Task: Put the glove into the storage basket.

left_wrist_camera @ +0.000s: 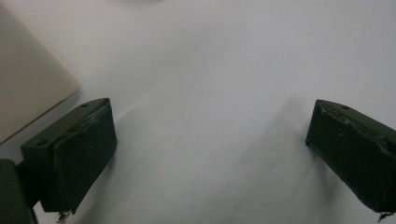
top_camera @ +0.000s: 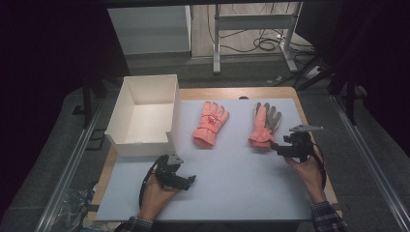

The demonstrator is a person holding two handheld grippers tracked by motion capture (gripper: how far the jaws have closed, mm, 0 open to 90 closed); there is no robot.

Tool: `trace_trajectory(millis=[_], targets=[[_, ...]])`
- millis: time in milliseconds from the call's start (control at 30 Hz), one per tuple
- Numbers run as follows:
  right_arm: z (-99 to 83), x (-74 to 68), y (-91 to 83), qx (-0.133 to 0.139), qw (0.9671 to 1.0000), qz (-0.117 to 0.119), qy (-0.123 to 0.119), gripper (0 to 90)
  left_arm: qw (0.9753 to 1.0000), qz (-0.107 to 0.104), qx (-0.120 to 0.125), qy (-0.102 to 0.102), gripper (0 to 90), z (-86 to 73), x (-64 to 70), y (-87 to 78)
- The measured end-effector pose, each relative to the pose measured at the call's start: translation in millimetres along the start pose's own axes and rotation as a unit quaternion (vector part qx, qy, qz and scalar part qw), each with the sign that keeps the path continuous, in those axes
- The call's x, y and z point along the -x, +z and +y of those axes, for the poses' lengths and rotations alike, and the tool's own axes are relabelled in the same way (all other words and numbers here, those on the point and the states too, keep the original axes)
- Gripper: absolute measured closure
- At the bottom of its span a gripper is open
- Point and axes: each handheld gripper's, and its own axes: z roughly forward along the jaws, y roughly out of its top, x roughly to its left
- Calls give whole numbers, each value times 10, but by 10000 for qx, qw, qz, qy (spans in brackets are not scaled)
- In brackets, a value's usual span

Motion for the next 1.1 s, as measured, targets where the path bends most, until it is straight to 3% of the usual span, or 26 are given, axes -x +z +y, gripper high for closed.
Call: trace_trajectory(millis=[367,700,1100], targets=[[239,118,149,35,10000,-43,9,393,10000,0,4,-4,16,0,1,0],[475,250,348,59,9999,-99,108,554,10000,-1,10,-8,15,-1,1,1],[603,365,661,-125,9994,-277,133,533,10000,-3,-1,6,15,-1,-1,-1]])
